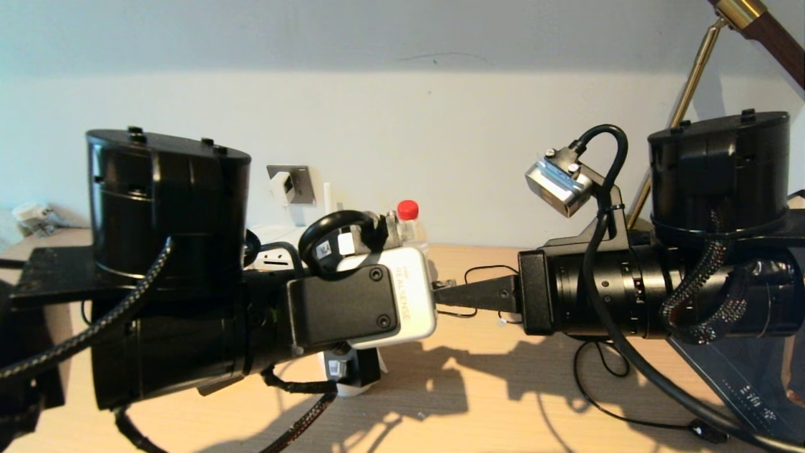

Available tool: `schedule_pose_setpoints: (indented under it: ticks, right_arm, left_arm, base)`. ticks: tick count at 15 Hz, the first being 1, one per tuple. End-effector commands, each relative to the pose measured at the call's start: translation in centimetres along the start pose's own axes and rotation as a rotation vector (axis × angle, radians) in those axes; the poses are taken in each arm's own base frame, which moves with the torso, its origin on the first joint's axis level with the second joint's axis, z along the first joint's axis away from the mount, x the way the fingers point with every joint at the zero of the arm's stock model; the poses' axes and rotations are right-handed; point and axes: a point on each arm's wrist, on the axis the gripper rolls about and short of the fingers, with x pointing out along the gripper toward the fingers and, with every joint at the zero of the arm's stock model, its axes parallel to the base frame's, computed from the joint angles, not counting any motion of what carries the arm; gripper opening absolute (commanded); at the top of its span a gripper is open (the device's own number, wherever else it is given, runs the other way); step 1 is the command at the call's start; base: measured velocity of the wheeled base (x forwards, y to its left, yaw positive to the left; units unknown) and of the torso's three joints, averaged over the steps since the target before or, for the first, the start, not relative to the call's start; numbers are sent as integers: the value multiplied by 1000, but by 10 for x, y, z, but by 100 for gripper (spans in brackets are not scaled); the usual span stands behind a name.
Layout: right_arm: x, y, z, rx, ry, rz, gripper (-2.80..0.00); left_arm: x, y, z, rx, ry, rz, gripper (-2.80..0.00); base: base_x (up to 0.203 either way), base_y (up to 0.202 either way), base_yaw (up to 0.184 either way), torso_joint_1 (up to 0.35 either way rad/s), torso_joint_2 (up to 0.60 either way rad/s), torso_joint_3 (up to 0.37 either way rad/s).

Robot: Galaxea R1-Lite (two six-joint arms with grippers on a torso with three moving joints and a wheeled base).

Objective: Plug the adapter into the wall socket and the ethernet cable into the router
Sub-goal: Hand it to the other hand

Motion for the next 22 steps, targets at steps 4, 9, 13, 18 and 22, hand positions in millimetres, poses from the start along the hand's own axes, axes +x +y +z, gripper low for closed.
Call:
schedule_pose_setpoints:
  ticks: [4, 9, 13, 18, 22]
  right_arm:
    - [-1, 0, -2, -10, 4, 3, 0]
    - [1, 1, -2, -9, 5, 2, 0]
    - [1, 1, -2, -8, 3, 1, 0]
    - [2, 2, 0, -12, -2, 4, -280]
    - [2, 1, -1, -9, 1, 3, -280]
  left_arm:
    - [1, 0, 0, 5, 0, -2, -280]
    - [-1, -1, 0, 7, -1, -4, -280]
    - [-1, -2, 0, 8, -4, -8, -280]
    - [-1, -3, 1, 9, -6, -9, -280]
    - [0, -3, 1, 9, -4, -12, -280]
  base:
    - [0, 0, 0, 0, 0, 0]
    - [0, 0, 0, 0, 0, 0]
    - [0, 0, 0, 0, 0, 0]
    - [0, 0, 0, 0, 0, 0]
    - [0, 0, 0, 0, 0, 0]
